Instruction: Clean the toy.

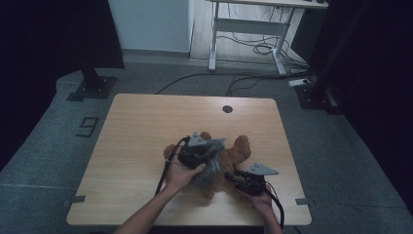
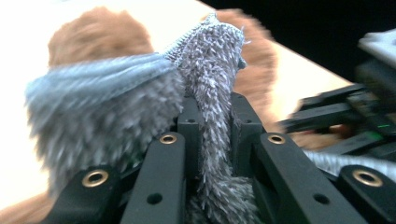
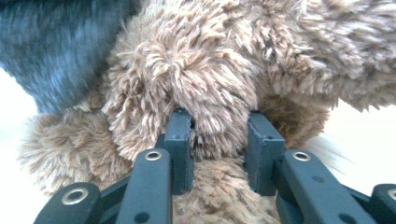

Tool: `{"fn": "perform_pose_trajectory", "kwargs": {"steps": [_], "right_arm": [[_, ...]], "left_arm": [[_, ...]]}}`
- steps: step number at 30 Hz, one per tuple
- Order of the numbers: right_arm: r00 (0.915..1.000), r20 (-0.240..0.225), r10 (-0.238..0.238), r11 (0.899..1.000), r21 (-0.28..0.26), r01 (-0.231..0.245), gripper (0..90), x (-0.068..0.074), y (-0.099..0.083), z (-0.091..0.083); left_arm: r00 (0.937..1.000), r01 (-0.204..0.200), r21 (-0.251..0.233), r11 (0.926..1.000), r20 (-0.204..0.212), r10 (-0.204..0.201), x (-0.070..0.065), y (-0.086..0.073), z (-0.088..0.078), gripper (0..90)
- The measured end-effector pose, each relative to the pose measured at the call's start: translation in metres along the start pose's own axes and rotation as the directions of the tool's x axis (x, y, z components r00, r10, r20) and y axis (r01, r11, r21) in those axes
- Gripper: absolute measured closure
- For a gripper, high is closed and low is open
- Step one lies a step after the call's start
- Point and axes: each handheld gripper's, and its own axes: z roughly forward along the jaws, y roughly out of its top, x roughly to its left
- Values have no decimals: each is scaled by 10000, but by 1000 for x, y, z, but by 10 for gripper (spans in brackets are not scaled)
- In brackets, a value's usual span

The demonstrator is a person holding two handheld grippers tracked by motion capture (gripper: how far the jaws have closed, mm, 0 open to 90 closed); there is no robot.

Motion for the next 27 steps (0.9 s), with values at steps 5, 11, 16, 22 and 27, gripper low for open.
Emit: {"fn": "perform_pose_trajectory", "kwargs": {"steps": [5, 11, 16, 22, 27], "right_arm": [[10000, 10, -12, 10000, 7, 12, 664, 1, 0, 0], [10000, 16, 31, 10000, -19, -31, 664, 1, -1, 0], [10000, 25, 36, 10000, -7, -36, 664, 1, -1, 0], [10000, 35, 29, 10000, 23, -29, 664, 1, -1, 0], [10000, 8, 44, 10000, -12, -44, 663, 0, -2, 0]], "left_arm": [[9941, 1044, -430, 9936, -247, -1055, 45, -18, -32, 777], [9776, 1913, -705, 9790, -759, -1965, 84, -36, -59, 777], [9673, 2260, -601, 9723, -1038, -2312, 99, -53, -67, 778], [9687, 2276, -773, 9707, -836, -2338, 95, -50, -74, 777], [9818, 1779, -906, 9799, -517, -1830, 77, -26, -71, 775]]}}
